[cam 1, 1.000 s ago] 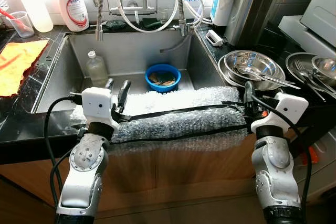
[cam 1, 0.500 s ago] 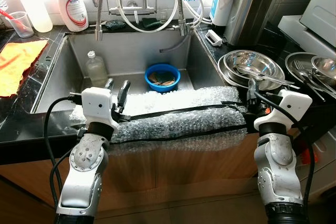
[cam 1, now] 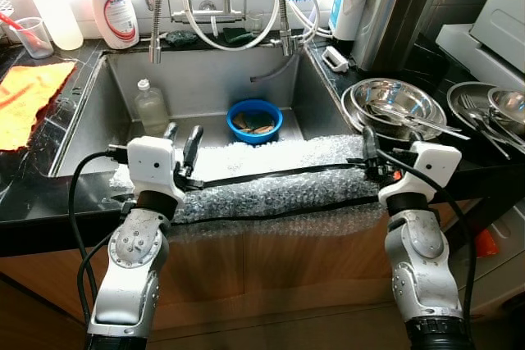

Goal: Kitchen organization

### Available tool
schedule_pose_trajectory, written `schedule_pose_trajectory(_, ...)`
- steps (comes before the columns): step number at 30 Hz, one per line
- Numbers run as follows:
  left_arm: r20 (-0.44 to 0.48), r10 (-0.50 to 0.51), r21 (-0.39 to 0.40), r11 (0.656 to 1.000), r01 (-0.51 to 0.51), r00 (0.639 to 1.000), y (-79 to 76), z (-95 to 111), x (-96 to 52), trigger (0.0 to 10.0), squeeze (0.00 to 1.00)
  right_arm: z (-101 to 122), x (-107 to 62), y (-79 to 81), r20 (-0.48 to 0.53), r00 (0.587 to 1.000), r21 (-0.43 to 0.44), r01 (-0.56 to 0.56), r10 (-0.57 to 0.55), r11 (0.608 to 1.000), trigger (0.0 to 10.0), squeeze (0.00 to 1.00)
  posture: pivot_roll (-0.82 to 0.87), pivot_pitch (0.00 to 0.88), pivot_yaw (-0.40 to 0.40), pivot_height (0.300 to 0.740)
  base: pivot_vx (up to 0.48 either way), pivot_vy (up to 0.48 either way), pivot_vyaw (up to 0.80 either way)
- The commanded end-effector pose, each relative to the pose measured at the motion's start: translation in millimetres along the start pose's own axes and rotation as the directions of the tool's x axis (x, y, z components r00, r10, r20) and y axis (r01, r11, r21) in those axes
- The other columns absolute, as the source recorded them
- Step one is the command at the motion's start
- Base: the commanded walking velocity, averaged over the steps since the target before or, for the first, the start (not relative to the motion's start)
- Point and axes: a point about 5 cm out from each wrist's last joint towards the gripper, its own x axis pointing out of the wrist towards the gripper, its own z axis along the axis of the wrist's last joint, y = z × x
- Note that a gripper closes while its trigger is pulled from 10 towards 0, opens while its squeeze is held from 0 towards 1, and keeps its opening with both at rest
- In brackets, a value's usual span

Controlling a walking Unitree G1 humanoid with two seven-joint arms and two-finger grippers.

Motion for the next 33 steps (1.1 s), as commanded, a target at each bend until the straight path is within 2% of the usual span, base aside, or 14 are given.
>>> schedule_pose_trajectory(1,0.010,-0.010,0.015,1.000,0.010,1.000,-2.1,1,1.7,10.0,0.00,-3,-0.2,-0.6,-0.019,1.000,0.003,0.008,-0.008,1.000,10.0,0.00,-0.03,0.012,-0.018,0.740,0.000,0.000,0.00)
schedule_pose_trajectory(6,0.012,-0.012,0.016,1.000,0.012,1.000,-2.1,1,1.8,10.0,0.00,-7,-3.0,-7.1,-0.031,0.996,-0.013,0.079,-0.080,0.997,10.0,0.00,-0.02,0.004,-0.018,0.740,0.000,0.000,0.00)
schedule_pose_trajectory(12,0.012,-0.014,0.016,1.000,0.013,1.000,-2.3,1,2.4,10.0,0.00,-6,-3.0,-9.4,-0.027,0.994,-0.020,0.103,-0.104,0.994,10.0,0.00,-0.03,0.019,-0.019,0.740,0.000,0.000,0.00)
schedule_pose_trajectory(21,0.010,-0.017,0.016,1.000,0.017,1.000,-3.5,0,2.9,10.0,0.00,0,-1.1,-24.9,0.002,0.981,-0.054,0.193,-0.193,0.980,10.0,0.00,-0.03,0.029,-0.016,0.740,0.000,0.000,0.00)
schedule_pose_trajectory(26,0.011,-0.019,0.017,1.000,0.019,1.000,-3.6,0,3.5,10.0,0.00,1,0.4,-24.2,0.008,0.985,-0.056,0.173,-0.173,0.983,10.0,0.00,-0.03,0.022,-0.016,0.740,0.000,0.000,0.00)
schedule_pose_trajectory(33,0.020,-0.021,0.015,1.000,0.020,1.000,-4.8,1,5.7,10.0,0.00,3,5.2,-15.6,0.015,0.992,-0.034,0.124,-0.124,0.992,10.0,0.00,-0.03,0.010,-0.016,0.740,0.000,0.000,0.00)
